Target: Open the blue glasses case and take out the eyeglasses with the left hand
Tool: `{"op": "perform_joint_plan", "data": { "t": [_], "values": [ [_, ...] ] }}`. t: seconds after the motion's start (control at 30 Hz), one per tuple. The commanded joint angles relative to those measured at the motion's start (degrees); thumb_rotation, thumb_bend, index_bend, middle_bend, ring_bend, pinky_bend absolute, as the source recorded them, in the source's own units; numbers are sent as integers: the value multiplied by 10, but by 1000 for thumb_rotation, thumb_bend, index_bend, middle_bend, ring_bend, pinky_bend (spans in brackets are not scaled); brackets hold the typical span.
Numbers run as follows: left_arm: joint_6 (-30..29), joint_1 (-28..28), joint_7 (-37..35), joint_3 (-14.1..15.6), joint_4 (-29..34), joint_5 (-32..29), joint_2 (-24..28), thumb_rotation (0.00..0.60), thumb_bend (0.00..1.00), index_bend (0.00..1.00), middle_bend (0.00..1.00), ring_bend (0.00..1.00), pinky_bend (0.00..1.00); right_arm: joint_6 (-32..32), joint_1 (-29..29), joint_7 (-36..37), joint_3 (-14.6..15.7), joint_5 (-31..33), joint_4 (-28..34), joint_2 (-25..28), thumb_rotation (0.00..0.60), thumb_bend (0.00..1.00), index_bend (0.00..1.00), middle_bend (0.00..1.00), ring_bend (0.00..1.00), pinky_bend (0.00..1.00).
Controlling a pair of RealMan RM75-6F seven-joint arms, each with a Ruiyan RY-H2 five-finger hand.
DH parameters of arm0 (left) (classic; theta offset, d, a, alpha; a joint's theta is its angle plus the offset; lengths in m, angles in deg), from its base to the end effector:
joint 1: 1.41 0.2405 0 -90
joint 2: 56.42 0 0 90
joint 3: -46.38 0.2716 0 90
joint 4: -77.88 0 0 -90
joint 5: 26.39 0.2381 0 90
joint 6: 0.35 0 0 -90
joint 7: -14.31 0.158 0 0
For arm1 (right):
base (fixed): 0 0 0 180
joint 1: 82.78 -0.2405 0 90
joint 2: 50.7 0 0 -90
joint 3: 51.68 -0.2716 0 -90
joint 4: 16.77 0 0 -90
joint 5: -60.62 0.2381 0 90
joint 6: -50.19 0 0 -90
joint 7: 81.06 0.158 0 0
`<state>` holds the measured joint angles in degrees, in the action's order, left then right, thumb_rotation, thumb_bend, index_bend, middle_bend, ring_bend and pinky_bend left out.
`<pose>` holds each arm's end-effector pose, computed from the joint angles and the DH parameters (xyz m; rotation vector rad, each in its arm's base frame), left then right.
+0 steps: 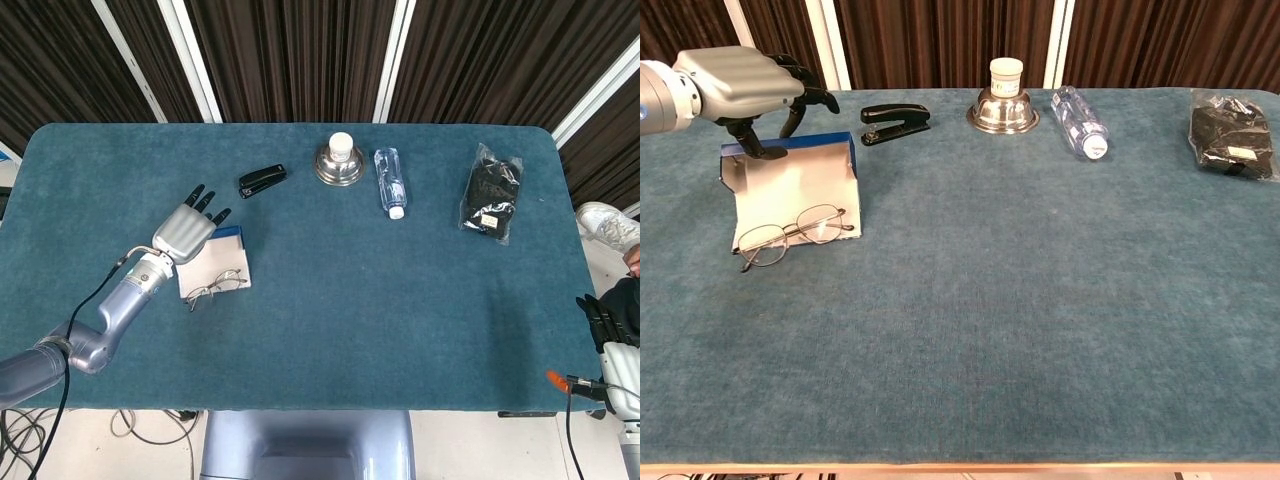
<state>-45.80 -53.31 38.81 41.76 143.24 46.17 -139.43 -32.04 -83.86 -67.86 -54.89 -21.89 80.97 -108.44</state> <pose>-0.1928 0.4590 0.0037 -2.0287 -0.3360 -0.5360 -0.3478 -0.1761 0.1656 1.2251 -1.1521 0.9671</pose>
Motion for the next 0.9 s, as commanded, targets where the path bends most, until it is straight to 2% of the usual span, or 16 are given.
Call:
{"op": "perform_joint_plan", "data": {
  "t": [0.03, 0.37, 0.57, 0.7, 0.77, 0.9],
  "values": [
    [0, 1, 2, -1, -3, -4, -1, 600, 370, 139, 497, 53, 36, 0, 0, 0, 0, 0, 0, 0, 600, 201, 0, 0, 0, 199],
    [9, 5, 10, -1, -8, -18, -1, 600, 359, 126, 454, 53, 36, 0, 0, -1, 0, 0, 1, 0, 600, 201, 0, 0, 0, 199],
    [13, 11, 22, 1, -4, -34, 0, 600, 216, 87, 273, 43, 32, 0, 0, -1, 0, 0, 0, 0, 600, 201, 0, 0, 0, 199],
    [6, 17, 21, -6, 11, -49, 6, 600, 203, 75, 244, 40, 31, 0, 0, -1, 0, 0, 0, 0, 600, 200, 0, 0, 0, 199],
    [2, 22, 12, -13, 28, -59, 11, 600, 220, 66, 238, 34, 31, 0, 0, -1, 0, 0, 0, 0, 600, 201, 0, 0, 0, 199],
    [2, 33, -7, -22, 86, -84, 35, 600, 374, 35, 223, 18, 31, 0, 0, 0, 0, 0, 0, 0, 600, 201, 0, 0, 0, 199]
  ]
}}
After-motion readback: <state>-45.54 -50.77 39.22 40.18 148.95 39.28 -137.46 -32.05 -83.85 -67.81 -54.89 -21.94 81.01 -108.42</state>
